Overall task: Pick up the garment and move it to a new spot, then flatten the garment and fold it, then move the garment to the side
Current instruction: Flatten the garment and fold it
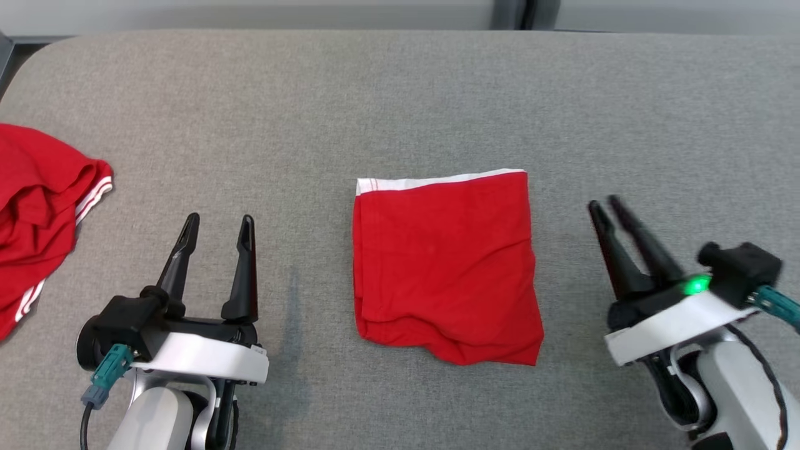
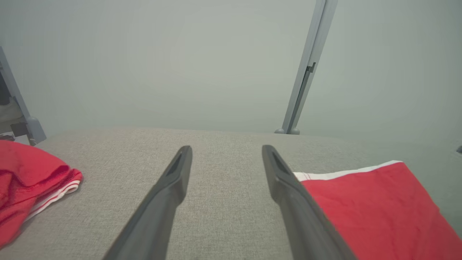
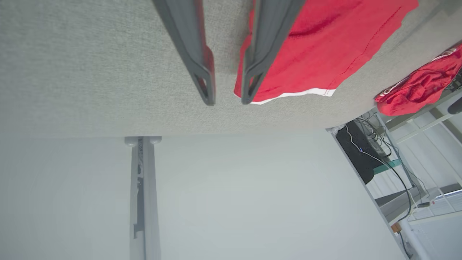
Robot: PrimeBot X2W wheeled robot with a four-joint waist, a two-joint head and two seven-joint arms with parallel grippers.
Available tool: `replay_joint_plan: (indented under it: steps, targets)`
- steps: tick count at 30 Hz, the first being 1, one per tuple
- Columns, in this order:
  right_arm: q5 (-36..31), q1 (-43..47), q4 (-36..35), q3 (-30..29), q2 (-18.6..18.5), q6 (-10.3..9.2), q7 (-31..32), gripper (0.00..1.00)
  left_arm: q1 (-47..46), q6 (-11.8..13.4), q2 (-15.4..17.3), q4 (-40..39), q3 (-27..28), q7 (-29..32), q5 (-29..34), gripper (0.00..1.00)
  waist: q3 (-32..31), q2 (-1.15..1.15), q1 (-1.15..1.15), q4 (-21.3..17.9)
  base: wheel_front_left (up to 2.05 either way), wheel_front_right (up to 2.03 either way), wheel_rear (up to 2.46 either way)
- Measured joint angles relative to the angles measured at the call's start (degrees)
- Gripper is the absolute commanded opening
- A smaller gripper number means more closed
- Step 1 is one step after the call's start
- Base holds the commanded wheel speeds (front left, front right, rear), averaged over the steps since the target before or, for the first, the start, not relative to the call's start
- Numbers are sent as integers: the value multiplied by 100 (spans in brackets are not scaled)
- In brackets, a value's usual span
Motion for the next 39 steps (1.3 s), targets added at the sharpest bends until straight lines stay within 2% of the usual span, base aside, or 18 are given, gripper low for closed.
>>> replay_joint_plan:
  steps: [7, 12, 20, 39]
  targets:
    - [-751, 544, -371, -1400, 349, 1, 69, 100, 131, 46, 116, -88, 49, 53, -21, 100, -226, 0, 0, -141, 0, 0, 0]
    - [-1093, 871, -719, -1931, 538, 1, 260, 100, 302, 55, 174, -154, 75, 103, -65, 100, -404, 0, 0, -218, 0, 0, 0]
    - [-1496, 1503, -1129, -2294, 616, 2, 613, 100, 699, 98, 323, -201, 70, 264, -93, 100, -771, 0, 0, -306, 0, 0, 0]
    - [-1633, 2410, -1695, -2585, 879, 1, 1024, 100, 1239, 155, 500, -375, 63, 427, -237, 100, -1359, 0, 0, -465, 0, 0, 0]
